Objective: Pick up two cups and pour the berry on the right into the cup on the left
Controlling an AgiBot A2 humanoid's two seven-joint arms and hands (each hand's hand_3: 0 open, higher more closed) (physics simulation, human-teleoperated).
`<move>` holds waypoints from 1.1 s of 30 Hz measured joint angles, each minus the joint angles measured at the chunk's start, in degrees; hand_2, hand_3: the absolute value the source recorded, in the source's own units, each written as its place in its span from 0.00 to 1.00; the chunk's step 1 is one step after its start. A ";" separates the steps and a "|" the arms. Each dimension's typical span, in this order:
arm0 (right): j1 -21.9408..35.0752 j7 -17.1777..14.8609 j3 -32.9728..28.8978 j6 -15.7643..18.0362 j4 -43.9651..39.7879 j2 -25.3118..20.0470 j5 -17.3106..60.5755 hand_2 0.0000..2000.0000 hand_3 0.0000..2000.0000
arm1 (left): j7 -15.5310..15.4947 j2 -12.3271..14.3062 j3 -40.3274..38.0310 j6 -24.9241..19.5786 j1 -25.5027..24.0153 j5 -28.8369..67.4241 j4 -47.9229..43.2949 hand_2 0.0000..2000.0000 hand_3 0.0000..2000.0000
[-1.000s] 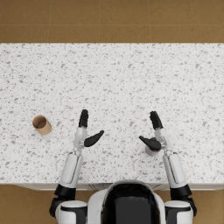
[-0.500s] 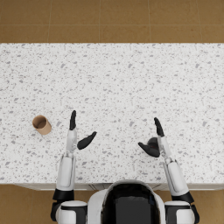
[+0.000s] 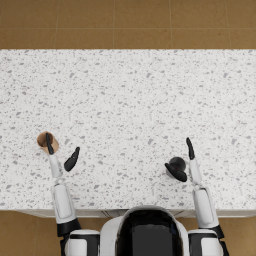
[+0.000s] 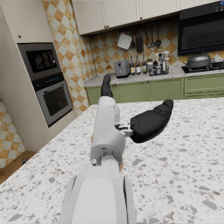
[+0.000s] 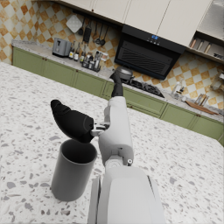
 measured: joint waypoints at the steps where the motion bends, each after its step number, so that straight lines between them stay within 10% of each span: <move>1: -0.61 0.00 -0.07 0.00 0.13 0.08 0.03 0.00 0.00 | 0.00 0.15 -0.86 0.00 -0.17 0.02 0.67 0.00 0.00; 33: -6.71 0.20 0.36 1.21 -11.94 -0.98 0.09 0.00 0.00 | -0.03 0.05 -3.15 0.39 8.67 0.08 30.47 0.00 0.00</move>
